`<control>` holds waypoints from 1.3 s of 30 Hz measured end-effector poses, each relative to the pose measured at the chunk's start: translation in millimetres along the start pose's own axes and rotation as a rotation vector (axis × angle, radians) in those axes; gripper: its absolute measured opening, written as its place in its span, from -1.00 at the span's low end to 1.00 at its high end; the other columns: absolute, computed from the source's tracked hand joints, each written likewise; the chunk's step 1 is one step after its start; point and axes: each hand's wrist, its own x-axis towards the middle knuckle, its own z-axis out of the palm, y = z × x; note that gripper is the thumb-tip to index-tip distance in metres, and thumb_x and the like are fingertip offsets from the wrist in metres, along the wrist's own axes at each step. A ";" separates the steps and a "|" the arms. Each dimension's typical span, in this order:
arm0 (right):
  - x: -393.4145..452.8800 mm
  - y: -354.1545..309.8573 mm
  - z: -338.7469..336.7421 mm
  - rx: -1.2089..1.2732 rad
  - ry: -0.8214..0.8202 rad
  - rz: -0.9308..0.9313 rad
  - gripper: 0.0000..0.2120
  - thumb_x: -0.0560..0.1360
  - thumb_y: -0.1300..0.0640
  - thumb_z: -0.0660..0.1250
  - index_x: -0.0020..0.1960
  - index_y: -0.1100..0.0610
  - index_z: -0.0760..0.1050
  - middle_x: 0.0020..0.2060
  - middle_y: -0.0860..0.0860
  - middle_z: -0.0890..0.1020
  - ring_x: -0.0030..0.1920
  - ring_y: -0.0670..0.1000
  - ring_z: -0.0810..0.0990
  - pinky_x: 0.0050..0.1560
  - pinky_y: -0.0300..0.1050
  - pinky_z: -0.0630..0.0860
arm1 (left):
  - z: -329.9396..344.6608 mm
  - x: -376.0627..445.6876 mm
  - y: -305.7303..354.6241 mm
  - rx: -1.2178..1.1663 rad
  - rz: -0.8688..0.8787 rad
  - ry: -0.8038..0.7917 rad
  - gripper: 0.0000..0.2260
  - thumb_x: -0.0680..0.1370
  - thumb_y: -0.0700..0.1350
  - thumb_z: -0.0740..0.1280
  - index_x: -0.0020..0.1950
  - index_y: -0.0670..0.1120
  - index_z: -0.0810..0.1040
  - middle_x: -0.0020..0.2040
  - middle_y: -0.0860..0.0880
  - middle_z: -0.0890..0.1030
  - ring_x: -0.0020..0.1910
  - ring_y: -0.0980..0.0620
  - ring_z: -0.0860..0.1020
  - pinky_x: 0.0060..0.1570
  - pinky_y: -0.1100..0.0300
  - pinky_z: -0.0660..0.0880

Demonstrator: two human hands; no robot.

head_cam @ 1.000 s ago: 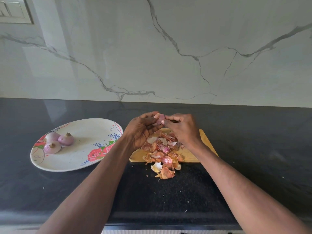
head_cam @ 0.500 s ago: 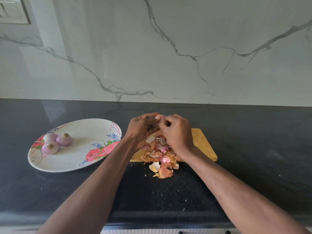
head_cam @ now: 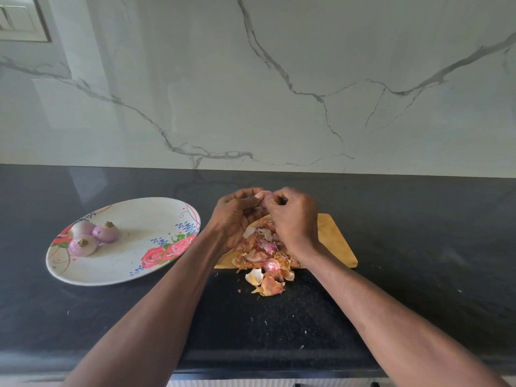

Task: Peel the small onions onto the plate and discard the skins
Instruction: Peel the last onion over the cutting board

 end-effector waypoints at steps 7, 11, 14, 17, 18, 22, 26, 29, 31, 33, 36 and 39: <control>6.0 -0.5 -7.1 0.240 -0.045 0.334 -0.80 0.45 0.07 0.53 -0.30 0.13 0.65 -0.43 -0.04 0.65 -0.40 0.03 0.63 -0.37 0.07 0.59 | 3.9 1.2 -2.5 -0.028 -0.023 -0.027 -0.83 0.62 -0.38 0.24 0.20 -0.32 0.50 -0.06 -0.19 0.68 -0.12 -0.04 0.68 -0.03 0.15 0.66; 4.8 1.7 -5.9 0.208 -0.076 0.279 -0.86 0.48 0.04 0.50 -0.16 0.11 0.68 -0.37 -0.03 0.66 -0.40 -0.01 0.57 -0.35 0.00 0.57 | 3.1 3.1 -1.3 0.088 -0.039 -0.015 -0.81 0.62 -0.37 0.25 0.22 -0.32 0.52 0.00 -0.24 0.68 -0.05 -0.08 0.69 -0.02 0.17 0.65; 3.8 -3.1 -6.1 0.189 -0.106 0.188 -0.82 0.55 0.01 0.43 0.00 0.10 0.71 -0.26 -0.05 0.71 -0.35 -0.08 0.60 -0.34 -0.05 0.58 | 1.7 3.1 2.0 0.122 -0.006 0.019 -0.81 0.61 -0.35 0.28 0.22 -0.31 0.55 -0.02 -0.22 0.70 -0.08 -0.06 0.70 -0.08 0.21 0.63; 5.3 -4.9 -7.7 0.270 -0.198 0.168 -0.89 0.55 0.07 0.44 -0.03 0.09 0.71 -0.22 -0.13 0.70 -0.29 -0.16 0.66 -0.33 -0.20 0.60 | -1.9 2.9 6.0 0.103 0.017 0.055 -0.86 0.59 -0.31 0.33 0.12 -0.32 0.60 -0.07 -0.21 0.69 -0.16 -0.03 0.69 -0.16 0.23 0.63; 6.1 -4.3 -8.1 0.265 -0.225 0.171 -0.89 0.53 0.09 0.46 0.01 0.10 0.71 -0.19 -0.12 0.71 -0.25 -0.18 0.66 -0.28 -0.25 0.60 | -3.2 2.9 6.8 0.105 0.017 0.073 -0.87 0.58 -0.30 0.35 0.08 -0.32 0.61 -0.08 -0.21 0.69 -0.17 -0.03 0.68 -0.17 0.22 0.64; 11.1 -0.8 -11.0 0.299 -0.295 0.292 -0.83 0.45 0.07 0.52 0.02 0.08 0.71 -0.12 -0.08 0.73 -0.13 -0.12 0.68 -0.13 -0.18 0.62 | -6.0 2.4 7.3 0.168 -0.012 0.103 -0.93 0.57 -0.29 0.36 0.00 -0.27 0.63 -0.15 -0.21 0.69 -0.23 -0.06 0.69 -0.17 0.19 0.66; 13.0 -0.4 -15.3 0.405 -0.296 0.353 -0.86 0.40 0.05 0.57 -0.07 0.04 0.71 -0.22 -0.06 0.74 -0.21 -0.07 0.71 -0.12 -0.08 0.67 | -7.9 3.6 6.0 0.225 -0.013 0.075 -0.90 0.61 -0.25 0.34 0.06 -0.24 0.62 -0.10 -0.22 0.69 -0.17 -0.09 0.70 -0.16 0.14 0.64; 14.8 0.9 -15.7 0.411 -0.301 0.356 -0.80 0.39 0.04 0.58 -0.04 0.10 0.72 -0.21 -0.03 0.74 -0.24 -0.05 0.72 -0.18 -0.09 0.66 | -10.3 5.7 3.6 0.241 -0.008 0.050 -0.88 0.61 -0.23 0.33 0.08 -0.24 0.63 -0.07 -0.22 0.69 -0.15 -0.08 0.68 -0.12 0.12 0.62; 14.4 0.5 -17.0 0.351 -0.294 0.298 -0.80 0.40 0.05 0.58 -0.05 0.14 0.72 -0.24 -0.03 0.73 -0.29 -0.12 0.69 -0.29 -0.25 0.56 | -11.2 6.2 2.2 0.262 -0.004 0.038 -0.86 0.60 -0.22 0.35 0.08 -0.26 0.65 -0.05 -0.23 0.68 -0.14 -0.07 0.63 -0.06 0.10 0.60; 12.1 1.4 -17.6 0.282 -0.269 0.232 -0.82 0.42 0.04 0.55 -0.10 0.15 0.71 -0.27 -0.04 0.71 -0.28 -0.09 0.67 -0.35 -0.23 0.53 | -10.5 5.6 1.5 0.269 -0.009 0.019 -0.82 0.57 -0.21 0.38 0.10 -0.29 0.65 -0.02 -0.25 0.67 -0.10 -0.09 0.62 0.01 0.08 0.59; 7.9 2.5 -17.2 0.227 -0.243 0.197 -0.81 0.44 0.03 0.53 -0.12 0.16 0.70 -0.26 -0.04 0.70 -0.25 -0.05 0.67 -0.29 -0.10 0.58 | -8.5 3.6 1.2 0.257 -0.019 -0.002 -0.79 0.53 -0.20 0.40 0.09 -0.30 0.65 -0.04 -0.23 0.67 -0.08 -0.08 0.61 0.03 0.10 0.59; 5.8 3.8 -16.5 0.197 -0.230 0.171 -0.80 0.46 0.02 0.52 -0.11 0.17 0.70 -0.26 -0.04 0.71 -0.26 -0.05 0.67 -0.29 -0.04 0.60 | -8.0 3.4 1.4 0.234 -0.038 -0.005 -0.86 0.58 -0.27 0.34 0.08 -0.30 0.64 -0.04 -0.21 0.66 -0.08 -0.08 0.60 0.04 0.11 0.60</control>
